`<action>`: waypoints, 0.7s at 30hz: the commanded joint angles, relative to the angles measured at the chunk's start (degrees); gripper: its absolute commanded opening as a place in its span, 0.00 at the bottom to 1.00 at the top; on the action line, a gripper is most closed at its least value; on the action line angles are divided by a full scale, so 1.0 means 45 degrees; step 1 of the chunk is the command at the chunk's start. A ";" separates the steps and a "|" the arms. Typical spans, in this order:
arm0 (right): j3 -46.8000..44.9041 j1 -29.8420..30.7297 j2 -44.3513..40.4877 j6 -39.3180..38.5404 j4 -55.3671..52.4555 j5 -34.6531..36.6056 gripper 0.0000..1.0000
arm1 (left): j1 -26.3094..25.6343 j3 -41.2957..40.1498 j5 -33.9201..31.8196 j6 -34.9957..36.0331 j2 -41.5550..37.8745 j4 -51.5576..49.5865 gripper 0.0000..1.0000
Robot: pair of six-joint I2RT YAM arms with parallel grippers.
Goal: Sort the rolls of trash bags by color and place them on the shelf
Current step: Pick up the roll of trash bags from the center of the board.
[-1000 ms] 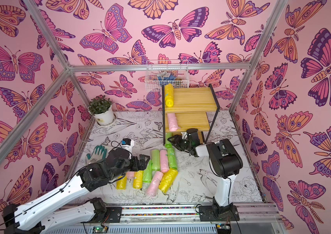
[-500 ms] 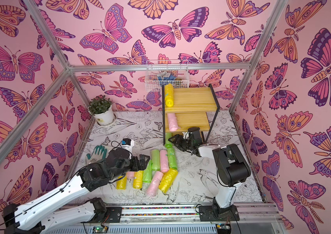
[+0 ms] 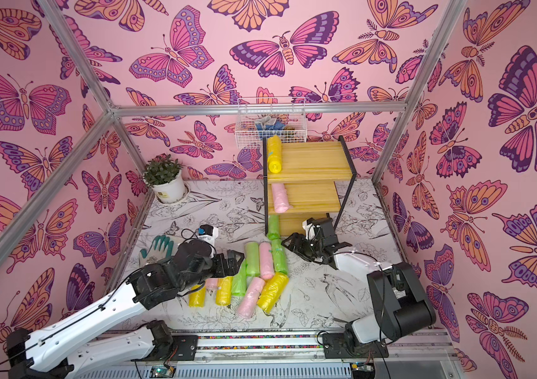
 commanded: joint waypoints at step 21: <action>0.0590 0.2890 0.0456 -0.0966 -0.2634 0.2496 0.79 | 0.0098 0.0376 0.1481 -0.0780 0.1589 -0.0643 1.00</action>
